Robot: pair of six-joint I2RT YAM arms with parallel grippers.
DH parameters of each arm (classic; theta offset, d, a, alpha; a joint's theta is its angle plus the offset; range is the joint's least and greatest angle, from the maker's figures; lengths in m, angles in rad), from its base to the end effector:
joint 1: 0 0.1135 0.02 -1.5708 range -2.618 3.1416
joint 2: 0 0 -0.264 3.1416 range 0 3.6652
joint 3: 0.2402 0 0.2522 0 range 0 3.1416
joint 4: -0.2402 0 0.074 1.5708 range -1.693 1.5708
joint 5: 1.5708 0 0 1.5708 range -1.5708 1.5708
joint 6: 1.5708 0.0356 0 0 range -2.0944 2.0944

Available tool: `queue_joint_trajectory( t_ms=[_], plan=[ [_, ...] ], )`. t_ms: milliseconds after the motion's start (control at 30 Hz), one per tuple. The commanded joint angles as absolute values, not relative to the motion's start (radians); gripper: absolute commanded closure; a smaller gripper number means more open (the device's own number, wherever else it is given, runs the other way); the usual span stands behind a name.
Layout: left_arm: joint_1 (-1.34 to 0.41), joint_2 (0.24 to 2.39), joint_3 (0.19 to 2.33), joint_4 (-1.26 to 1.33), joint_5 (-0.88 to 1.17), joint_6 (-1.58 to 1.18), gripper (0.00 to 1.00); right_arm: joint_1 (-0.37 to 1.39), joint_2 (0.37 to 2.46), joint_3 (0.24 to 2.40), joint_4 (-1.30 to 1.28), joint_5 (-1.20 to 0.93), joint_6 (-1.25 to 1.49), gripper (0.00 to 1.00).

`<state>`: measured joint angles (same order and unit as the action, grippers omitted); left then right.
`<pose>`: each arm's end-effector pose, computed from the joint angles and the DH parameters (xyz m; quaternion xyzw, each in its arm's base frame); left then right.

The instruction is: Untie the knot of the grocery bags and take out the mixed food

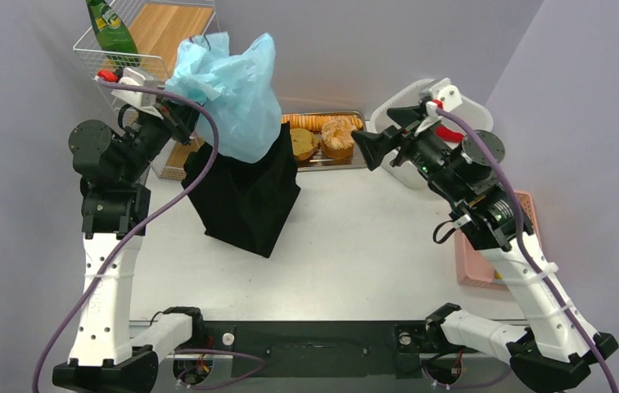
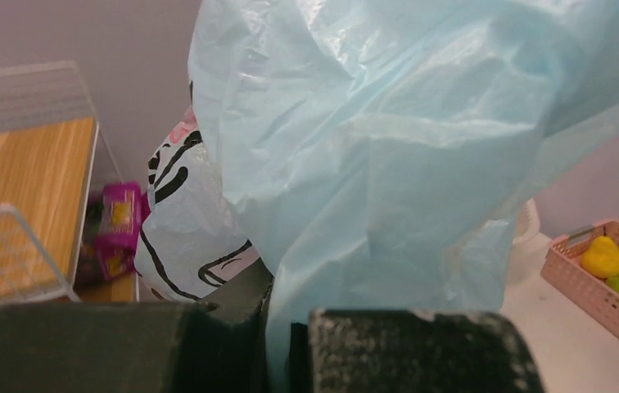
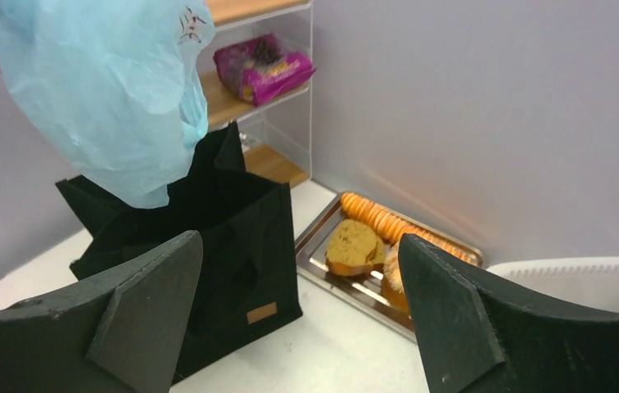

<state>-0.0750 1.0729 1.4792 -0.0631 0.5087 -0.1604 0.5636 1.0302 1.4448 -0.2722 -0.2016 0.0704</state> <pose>0.1923 -0.0318 0.5327 0.1817 0.5657 -0.2368 0.7687 0.1585 0.1086 0.5089 -0.2328 0.6134 0.2970 0.6938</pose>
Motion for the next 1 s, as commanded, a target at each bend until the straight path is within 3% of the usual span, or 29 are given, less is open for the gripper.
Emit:
queue_joint_trajectory(
  t_ms=[0, 267, 667, 967],
  plan=[
    [-0.018, 1.04, 1.346, -0.199, 0.496, -0.088, 1.0, 0.573, 1.061, 1.439, -0.264, -0.269, 0.092, 0.16],
    [-0.06, 1.1, 1.162, -0.348, 0.463, 0.196, 1.0, 0.577, 1.08, 1.417, -0.264, -0.3, 0.087, 0.16],
    [-0.241, 1.39, 1.443, -1.07, 0.197, 0.435, 1.0, 0.574, 1.039, 1.384, -0.311, -0.273, 0.052, 0.17],
    [-0.247, 1.778, 1.67, -1.256, -0.066, 0.374, 1.0, 0.568, 1.023, 1.361, -0.313, -0.261, 0.045, 0.17]
  ],
)
